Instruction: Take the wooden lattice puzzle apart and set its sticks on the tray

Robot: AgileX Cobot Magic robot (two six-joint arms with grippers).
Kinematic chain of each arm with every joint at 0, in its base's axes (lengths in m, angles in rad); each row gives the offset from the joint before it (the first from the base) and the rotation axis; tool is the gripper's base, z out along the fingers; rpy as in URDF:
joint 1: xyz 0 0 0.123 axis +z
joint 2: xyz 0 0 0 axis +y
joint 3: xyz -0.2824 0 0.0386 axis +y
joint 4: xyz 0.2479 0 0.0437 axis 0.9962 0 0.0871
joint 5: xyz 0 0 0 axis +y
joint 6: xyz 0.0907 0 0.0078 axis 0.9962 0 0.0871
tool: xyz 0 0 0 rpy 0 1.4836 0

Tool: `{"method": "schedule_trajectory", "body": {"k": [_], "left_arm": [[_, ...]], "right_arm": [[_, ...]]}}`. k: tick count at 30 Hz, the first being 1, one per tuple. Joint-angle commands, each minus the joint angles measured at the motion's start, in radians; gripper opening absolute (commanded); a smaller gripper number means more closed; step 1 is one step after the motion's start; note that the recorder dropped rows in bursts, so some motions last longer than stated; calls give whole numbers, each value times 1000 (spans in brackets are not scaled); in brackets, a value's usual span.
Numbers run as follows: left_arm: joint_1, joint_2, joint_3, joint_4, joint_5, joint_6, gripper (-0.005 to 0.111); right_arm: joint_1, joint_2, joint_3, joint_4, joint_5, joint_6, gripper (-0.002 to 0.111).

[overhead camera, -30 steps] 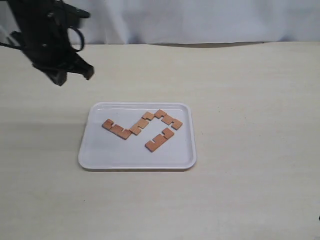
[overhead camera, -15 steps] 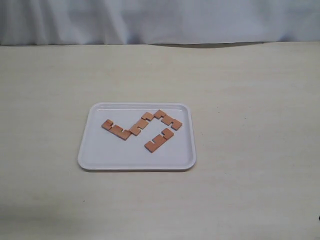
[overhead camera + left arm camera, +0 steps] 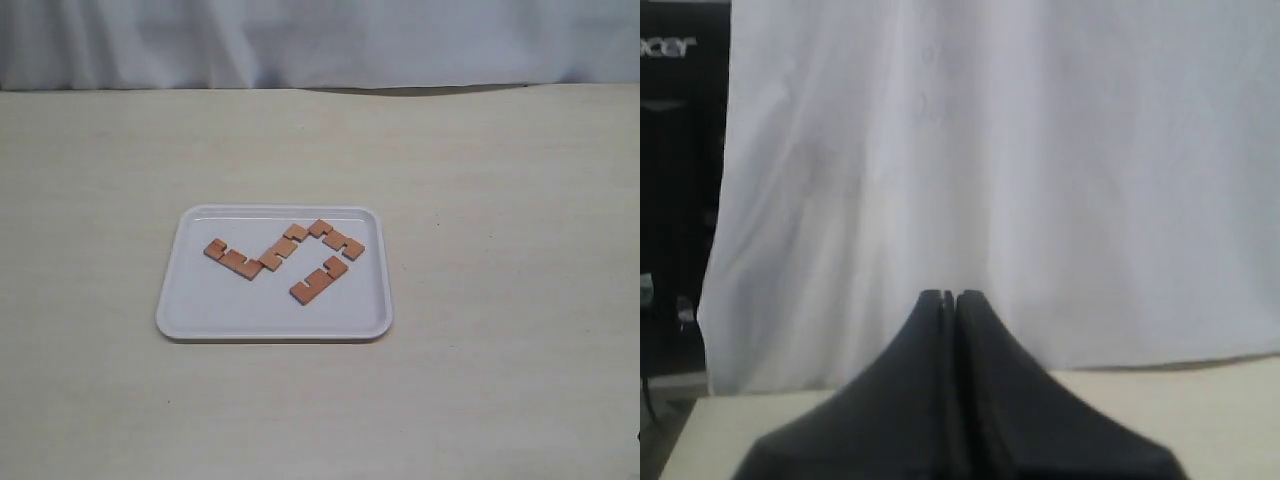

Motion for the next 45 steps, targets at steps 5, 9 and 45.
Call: {"method": "schedule_trajectory", "body": {"k": [5, 9, 45], "left_arm": [[0, -97, 23, -8, 10, -1, 0], [0, -97, 23, -13, 1, -1, 0], [0, -97, 479, -115, -239, -4, 0]], "right_arm": [[-1, -5, 2, 0, -7, -5, 5], [-1, -5, 2, 0, -7, -5, 5], [-1, -5, 2, 0, -7, -5, 5]]}}
